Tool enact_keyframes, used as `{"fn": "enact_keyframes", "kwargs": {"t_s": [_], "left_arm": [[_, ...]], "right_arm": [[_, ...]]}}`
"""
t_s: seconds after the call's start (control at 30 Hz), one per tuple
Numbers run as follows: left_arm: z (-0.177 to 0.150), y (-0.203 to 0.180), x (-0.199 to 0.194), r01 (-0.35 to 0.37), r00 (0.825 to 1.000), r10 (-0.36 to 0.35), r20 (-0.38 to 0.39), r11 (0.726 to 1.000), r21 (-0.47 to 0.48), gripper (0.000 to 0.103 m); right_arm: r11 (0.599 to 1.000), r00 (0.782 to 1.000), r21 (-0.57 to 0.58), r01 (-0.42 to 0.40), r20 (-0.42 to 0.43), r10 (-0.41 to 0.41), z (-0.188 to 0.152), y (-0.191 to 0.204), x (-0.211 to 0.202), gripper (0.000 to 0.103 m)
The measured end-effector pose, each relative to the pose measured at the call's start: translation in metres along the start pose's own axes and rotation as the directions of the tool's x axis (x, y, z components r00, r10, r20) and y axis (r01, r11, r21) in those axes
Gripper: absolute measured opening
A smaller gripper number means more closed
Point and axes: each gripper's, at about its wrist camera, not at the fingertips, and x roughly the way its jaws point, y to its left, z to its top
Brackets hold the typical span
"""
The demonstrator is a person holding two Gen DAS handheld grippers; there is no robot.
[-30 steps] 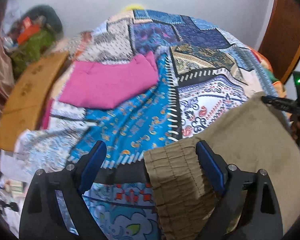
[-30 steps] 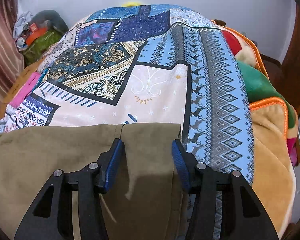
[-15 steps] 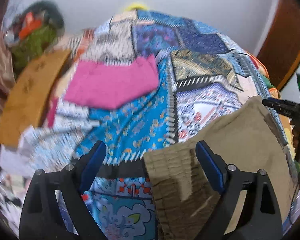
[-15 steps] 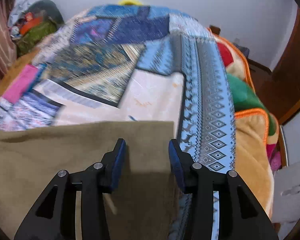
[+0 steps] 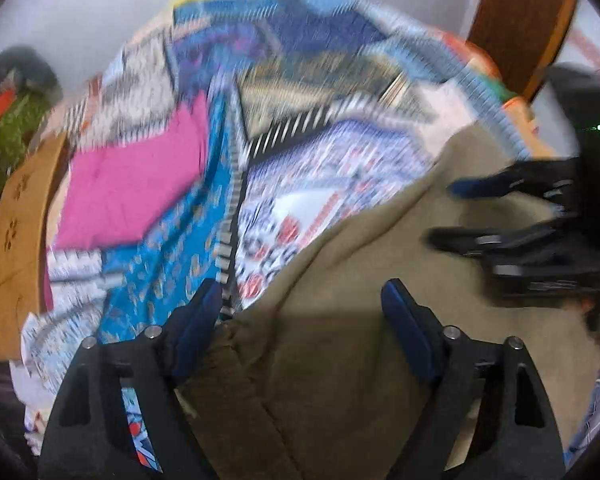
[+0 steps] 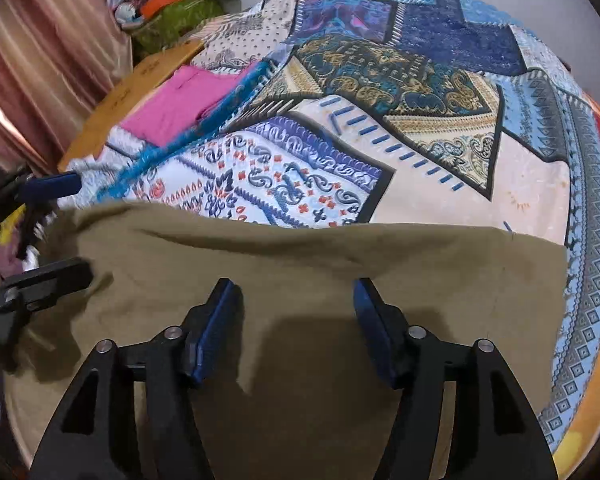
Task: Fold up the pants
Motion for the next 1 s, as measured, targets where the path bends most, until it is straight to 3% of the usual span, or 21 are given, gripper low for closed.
{"fn": "enact_keyframes", "kwargs": {"t_s": [0.17, 0.33, 0.47, 0.6, 0.8, 1.0], "left_arm": [[-0.004, 0.032, 0.006, -0.002, 1.0, 0.001, -0.007, 0.99, -0.141, 0.083], [-0.015, 0.048, -0.001, 0.057, 0.998, -0.061, -0.009, 0.973, -0.223, 0.083], [-0.021, 0.025, -0.035, -0.013, 0.998, 0.021, 0.052, 0.99, -0.143, 0.083], [-0.035, 0.003, -0.074, -0.019, 0.992, 0.029, 0.126, 0.997, -0.079, 0.083], [-0.071, -0.027, -0.09, -0.081, 0.99, 0.078, 0.118, 0.997, 0.015, 0.086], [-0.096, -0.026, -0.119, -0.087, 0.982, 0.091, 0.165, 0.996, -0.03, 0.086]], "right_arm": [[0.999, 0.999, -0.015, -0.038, -0.016, 0.037, -0.015, -0.002, -0.011, 0.061], [0.999, 0.999, -0.002, -0.04, -0.001, 0.04, -0.04, -0.005, -0.03, 0.062], [1.0, 1.0, -0.009, 0.006, 0.006, -0.006, -0.06, 0.002, -0.044, 0.063], [0.999, 1.0, 0.027, 0.025, 0.011, -0.025, -0.081, 0.002, -0.056, 0.064], [0.993, 0.998, 0.105, 0.044, 0.031, -0.047, -0.116, 0.0, -0.076, 0.064], [0.984, 0.997, 0.172, 0.054, 0.048, -0.063, -0.148, -0.004, -0.095, 0.064]]}}
